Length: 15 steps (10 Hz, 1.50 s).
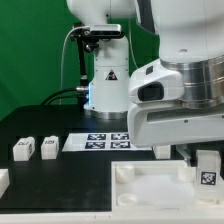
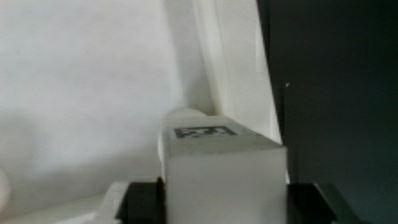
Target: Assemble one leg
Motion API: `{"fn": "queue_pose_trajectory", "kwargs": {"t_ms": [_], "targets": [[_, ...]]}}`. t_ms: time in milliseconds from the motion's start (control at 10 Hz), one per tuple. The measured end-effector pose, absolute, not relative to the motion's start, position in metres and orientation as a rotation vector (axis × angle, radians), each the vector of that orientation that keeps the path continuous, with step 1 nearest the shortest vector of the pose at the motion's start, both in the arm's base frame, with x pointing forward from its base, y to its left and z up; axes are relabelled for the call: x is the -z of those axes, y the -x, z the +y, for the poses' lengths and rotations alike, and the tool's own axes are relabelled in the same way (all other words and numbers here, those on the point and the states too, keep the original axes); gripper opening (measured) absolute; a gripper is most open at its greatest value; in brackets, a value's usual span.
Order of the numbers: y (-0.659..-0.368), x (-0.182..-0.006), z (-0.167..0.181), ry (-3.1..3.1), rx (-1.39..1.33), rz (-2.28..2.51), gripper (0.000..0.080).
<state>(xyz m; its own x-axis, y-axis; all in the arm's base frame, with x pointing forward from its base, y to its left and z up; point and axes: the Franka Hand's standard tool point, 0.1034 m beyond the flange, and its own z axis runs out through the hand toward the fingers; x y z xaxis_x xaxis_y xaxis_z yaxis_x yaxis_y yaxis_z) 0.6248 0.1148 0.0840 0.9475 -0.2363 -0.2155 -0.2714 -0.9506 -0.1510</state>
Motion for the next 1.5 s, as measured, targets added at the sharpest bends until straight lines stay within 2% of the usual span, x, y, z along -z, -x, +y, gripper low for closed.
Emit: {"fn": "queue_pose_trajectory", "kwargs": {"t_ms": [300, 600, 800, 1100, 1200, 1300, 1400, 1500], "targets": [[-0.629, -0.084, 0.116, 2.818, -0.265, 0.990, 0.0304], [-0.628, -0.083, 0.111, 2.463, -0.105, 1.580, 0.0304], [-0.626, -0.084, 0.114, 2.344, -0.104, 1.743, 0.0304], [-0.626, -0.083, 0.114, 2.352, -0.105, 1.728, 0.0304], [-0.625, -0.083, 0.114, 2.427, -0.098, 1.625, 0.0474], [-0.621, -0.081, 0.112, 2.546, -0.126, 1.462, 0.0589], [-0.617, -0.080, 0.113, 2.693, -0.163, 1.244, 0.0589], [-0.617, -0.081, 0.118, 2.798, -0.145, 1.042, 0.0637]]}}
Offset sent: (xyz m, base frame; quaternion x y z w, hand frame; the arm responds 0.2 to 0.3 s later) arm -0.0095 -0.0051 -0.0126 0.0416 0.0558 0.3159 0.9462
